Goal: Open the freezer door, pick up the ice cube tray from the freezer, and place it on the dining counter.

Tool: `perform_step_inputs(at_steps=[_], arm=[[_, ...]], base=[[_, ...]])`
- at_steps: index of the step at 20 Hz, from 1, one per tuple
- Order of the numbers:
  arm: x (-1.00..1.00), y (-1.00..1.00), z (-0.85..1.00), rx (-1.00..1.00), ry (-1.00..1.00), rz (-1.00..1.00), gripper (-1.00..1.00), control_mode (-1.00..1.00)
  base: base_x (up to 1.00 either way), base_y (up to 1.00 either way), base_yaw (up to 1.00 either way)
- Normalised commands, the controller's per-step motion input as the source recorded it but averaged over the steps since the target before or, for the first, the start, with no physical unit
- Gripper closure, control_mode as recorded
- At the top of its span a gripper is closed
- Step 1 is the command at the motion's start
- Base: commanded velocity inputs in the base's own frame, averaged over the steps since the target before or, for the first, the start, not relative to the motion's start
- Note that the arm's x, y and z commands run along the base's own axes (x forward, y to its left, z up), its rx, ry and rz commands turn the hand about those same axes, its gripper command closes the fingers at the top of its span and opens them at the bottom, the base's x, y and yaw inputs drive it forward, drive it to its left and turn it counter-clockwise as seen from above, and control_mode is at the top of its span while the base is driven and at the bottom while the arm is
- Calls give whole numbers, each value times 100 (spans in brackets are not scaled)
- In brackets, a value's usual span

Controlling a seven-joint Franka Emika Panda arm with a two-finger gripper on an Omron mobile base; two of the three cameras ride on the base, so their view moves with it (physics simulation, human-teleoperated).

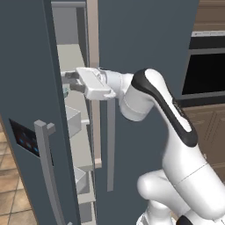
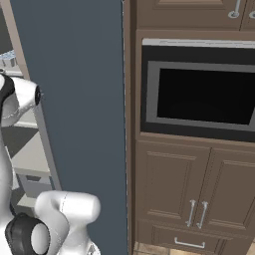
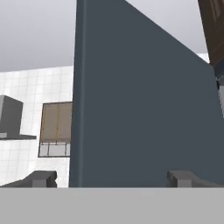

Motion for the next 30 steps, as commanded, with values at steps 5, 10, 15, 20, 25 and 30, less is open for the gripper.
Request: perform_step_inputs(at_steps=[5, 10, 15, 20, 25, 30], arm=[[0, 66, 0, -1, 0, 0, -100, -100], [-15, 61, -1, -2, 0, 0, -100, -100], [-21, 70, -3, -5, 1, 2, -100, -100], [-13, 73, -13, -5, 1, 1, -100, -100], [0, 24, -2, -1, -2, 0, -100, -100], [1, 10, 0, 2, -4, 0, -100, -100]], base=[[0, 0, 0], [0, 0, 0], [0, 0, 0], [0, 0, 0], [0, 0, 0], [0, 0, 0]])
